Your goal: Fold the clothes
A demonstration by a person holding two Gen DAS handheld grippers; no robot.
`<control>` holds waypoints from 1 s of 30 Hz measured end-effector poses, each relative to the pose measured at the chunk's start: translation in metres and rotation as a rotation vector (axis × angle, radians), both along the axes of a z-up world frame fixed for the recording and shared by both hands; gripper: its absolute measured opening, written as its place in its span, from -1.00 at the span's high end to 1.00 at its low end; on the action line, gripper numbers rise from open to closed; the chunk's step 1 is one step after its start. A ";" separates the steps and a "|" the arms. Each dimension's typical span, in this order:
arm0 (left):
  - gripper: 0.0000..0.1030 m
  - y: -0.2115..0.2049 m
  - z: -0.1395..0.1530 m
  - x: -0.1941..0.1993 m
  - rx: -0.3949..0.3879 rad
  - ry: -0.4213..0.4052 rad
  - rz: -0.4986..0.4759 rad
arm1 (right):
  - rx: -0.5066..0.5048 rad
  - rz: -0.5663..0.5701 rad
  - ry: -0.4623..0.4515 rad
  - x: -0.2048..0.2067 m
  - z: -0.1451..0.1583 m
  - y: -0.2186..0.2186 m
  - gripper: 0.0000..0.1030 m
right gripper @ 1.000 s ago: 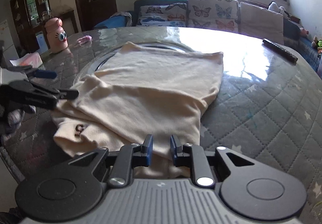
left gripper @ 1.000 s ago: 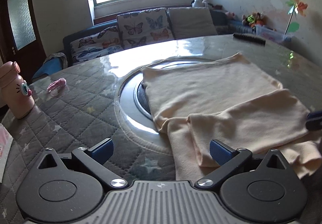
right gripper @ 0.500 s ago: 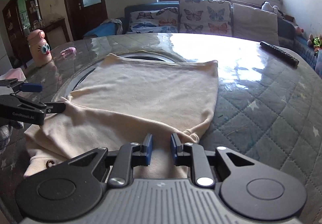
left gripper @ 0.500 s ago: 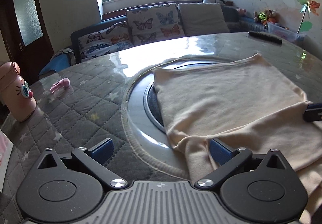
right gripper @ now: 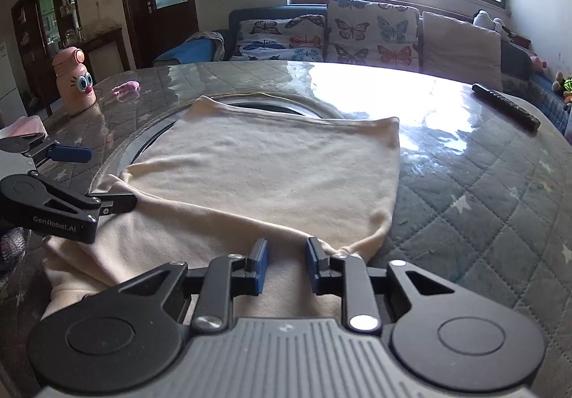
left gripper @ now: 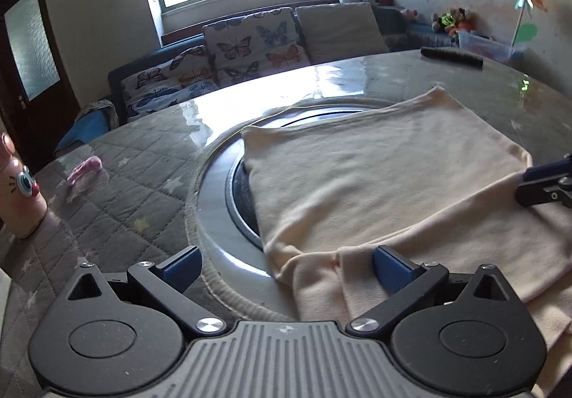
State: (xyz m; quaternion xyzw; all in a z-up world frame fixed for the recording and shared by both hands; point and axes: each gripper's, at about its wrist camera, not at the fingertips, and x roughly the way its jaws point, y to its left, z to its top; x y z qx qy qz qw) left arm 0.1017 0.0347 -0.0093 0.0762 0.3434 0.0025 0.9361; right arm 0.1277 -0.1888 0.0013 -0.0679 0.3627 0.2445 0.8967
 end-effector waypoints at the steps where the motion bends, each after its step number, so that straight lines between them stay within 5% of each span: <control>1: -1.00 0.003 0.000 -0.001 -0.007 0.000 0.007 | -0.002 0.005 -0.004 -0.002 0.001 0.001 0.56; 21: -1.00 -0.010 0.011 -0.074 0.156 -0.073 -0.108 | -0.096 0.077 -0.075 -0.074 0.004 -0.002 0.48; 30: -0.86 -0.035 0.013 -0.128 0.245 -0.124 -0.332 | -0.098 0.095 -0.085 -0.089 0.012 -0.011 0.40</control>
